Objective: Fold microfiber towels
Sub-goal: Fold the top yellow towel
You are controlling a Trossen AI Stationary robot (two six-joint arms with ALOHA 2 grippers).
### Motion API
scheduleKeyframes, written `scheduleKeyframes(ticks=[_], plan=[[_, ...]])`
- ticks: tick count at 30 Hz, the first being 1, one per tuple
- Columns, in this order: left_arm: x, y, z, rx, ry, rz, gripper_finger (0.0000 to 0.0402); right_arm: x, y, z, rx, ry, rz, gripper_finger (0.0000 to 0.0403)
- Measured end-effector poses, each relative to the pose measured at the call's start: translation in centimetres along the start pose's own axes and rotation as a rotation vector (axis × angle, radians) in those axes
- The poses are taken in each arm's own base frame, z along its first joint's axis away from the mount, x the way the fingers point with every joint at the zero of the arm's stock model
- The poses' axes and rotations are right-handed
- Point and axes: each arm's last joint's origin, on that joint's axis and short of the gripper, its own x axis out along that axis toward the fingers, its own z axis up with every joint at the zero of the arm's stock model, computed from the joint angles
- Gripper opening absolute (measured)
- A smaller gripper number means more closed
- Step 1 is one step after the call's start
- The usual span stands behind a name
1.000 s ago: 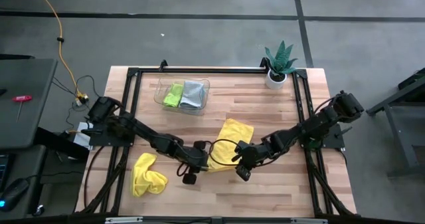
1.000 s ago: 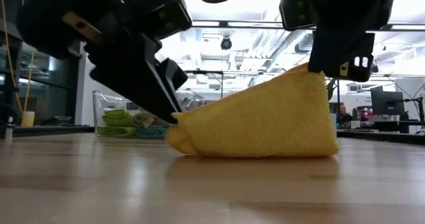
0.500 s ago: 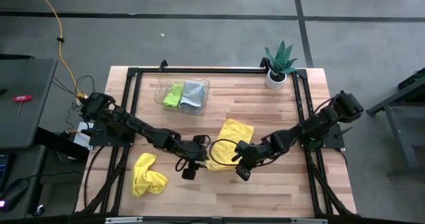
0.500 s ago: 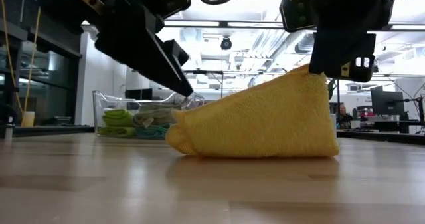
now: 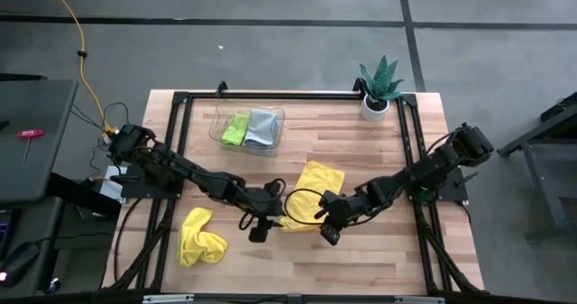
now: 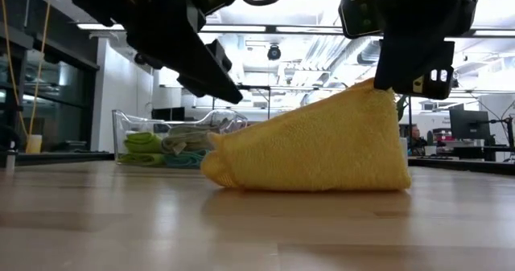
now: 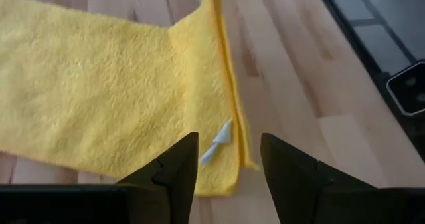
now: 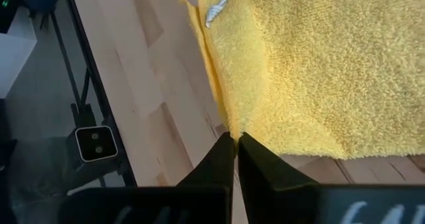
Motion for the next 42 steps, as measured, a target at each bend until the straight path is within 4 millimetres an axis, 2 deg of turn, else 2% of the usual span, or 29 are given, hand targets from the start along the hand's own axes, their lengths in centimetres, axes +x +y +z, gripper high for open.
scheduleKeyframes(ticks=[12,17,23,29,37,42], plan=[[2.1,-0.3,-0.3,-0.02,-0.075,-0.016,0.0211,0.0,-0.1,0.0,0.001,-0.018,-0.017,0.0],[3.4,-0.1,-1.1,-0.02,-0.065,0.015,0.0228,0.0,-0.1,0.0,0.009,-0.018,-0.018,0.0],[4.7,0.0,-2.2,-0.038,-0.028,0.038,0.023,0.0,-0.1,0.0,0.012,-0.018,-0.017,0.0],[4.7,-0.8,-2.8,-0.027,0.017,0.042,0.023,0.0,-0.1,0.0,0.018,-0.018,-0.018,0.0],[4.6,-0.8,-3.6,-0.007,0.069,0.165,0.023,0.0,-0.1,0.0,0.02,-0.018,-0.018,0.0],[4.6,-1.3,-3.9,0.008,0.088,0.182,0.0219,0.0,-0.1,0.0,0.02,-0.018,-0.018,0.0]])
